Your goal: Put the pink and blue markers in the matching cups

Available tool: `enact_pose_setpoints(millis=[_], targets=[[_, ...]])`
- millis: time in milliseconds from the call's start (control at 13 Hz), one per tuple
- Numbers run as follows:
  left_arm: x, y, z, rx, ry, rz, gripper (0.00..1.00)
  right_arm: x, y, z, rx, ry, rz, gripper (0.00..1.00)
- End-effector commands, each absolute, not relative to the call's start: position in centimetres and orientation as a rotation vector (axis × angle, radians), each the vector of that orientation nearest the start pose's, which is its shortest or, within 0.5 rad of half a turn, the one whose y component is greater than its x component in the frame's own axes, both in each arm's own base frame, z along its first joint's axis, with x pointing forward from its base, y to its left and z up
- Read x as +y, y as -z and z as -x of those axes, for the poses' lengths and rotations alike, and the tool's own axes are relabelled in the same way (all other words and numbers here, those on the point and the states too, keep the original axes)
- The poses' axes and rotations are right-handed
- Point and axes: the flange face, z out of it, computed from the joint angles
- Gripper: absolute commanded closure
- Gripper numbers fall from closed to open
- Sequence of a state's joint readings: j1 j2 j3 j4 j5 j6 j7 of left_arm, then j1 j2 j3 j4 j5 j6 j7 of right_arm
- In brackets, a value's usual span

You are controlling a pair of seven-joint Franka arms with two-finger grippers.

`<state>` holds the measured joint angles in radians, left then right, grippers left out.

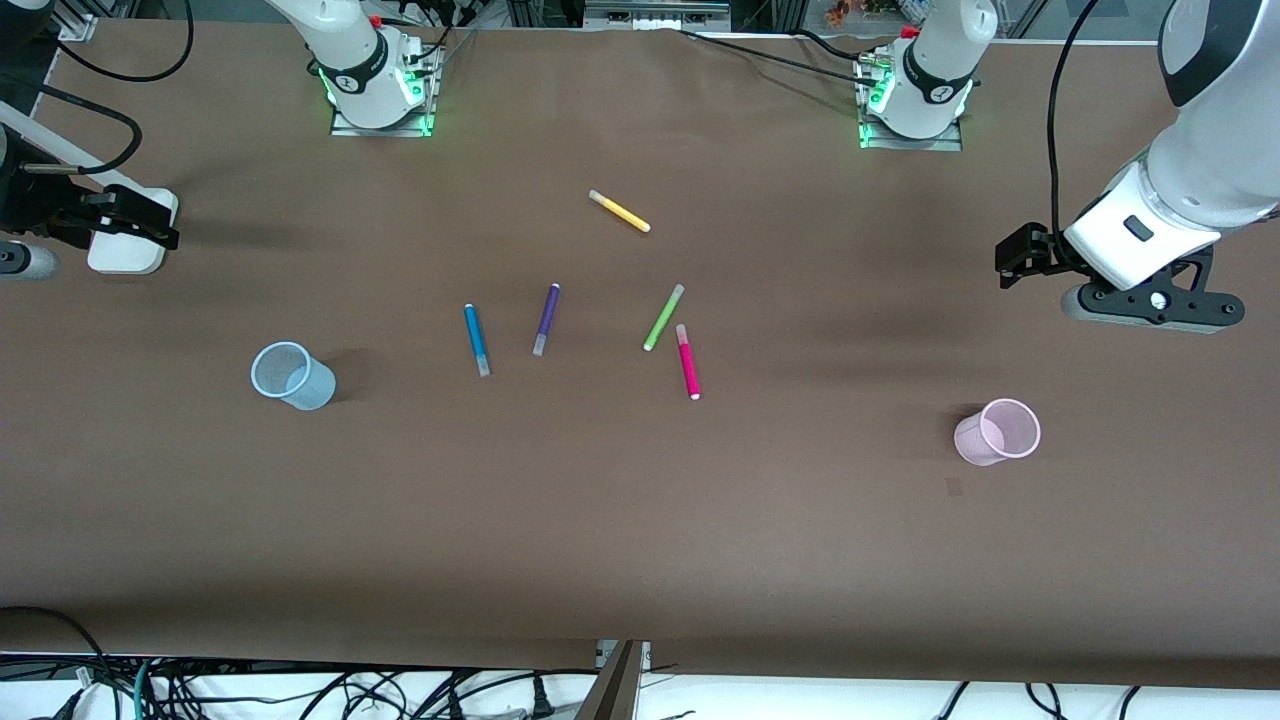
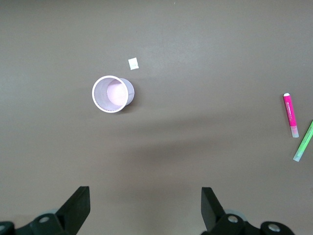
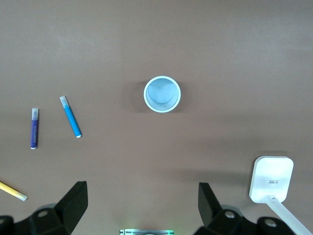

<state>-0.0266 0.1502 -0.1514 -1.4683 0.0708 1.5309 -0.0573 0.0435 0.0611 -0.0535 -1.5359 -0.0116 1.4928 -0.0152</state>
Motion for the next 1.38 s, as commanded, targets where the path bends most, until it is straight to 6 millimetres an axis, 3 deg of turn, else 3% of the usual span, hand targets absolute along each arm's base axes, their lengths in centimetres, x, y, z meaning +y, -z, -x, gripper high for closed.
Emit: enact_pose_setpoints(millis=[0,385,615,846,923,1154,1308], targets=[[-8.5,-58.9,-59.0,0.201,-0.135,3.083,0.0,-0.8,-60.6,-56.7,-0.021,-0.153,3.156,0.0],[-8.5,-58.9,-59.0,0.201,-0.135,3.083,0.0,-0.4,-60.0,-57.1,-0.009,-0.162,3.153,0.0],[-8.4,-58.9,-59.0,0.198,-0.135,3.083,0.0,3.2,-58.1,-58.1,-0.107,-0.179,3.165,0.0],[-8.3,-58.9,-59.0,0.196,-0.135,3.083,0.0,6.8,-54.5,-59.4,-0.211,-0.258,3.149,0.0],[-8.3,-58.9,-59.0,0.196,-0.135,3.083,0.0,8.9,-53.6,-59.5,-0.27,-0.279,3.152,0.0],[-8.3,-58.9,-59.0,0.196,-0.135,3.085,0.0,14.2,-48.2,-60.3,-0.382,-0.396,3.144,0.0],[-8.3,-58.9,-59.0,0.196,-0.135,3.083,0.0,17.5,-45.0,-61.1,-0.46,-0.38,3.148,0.0]])
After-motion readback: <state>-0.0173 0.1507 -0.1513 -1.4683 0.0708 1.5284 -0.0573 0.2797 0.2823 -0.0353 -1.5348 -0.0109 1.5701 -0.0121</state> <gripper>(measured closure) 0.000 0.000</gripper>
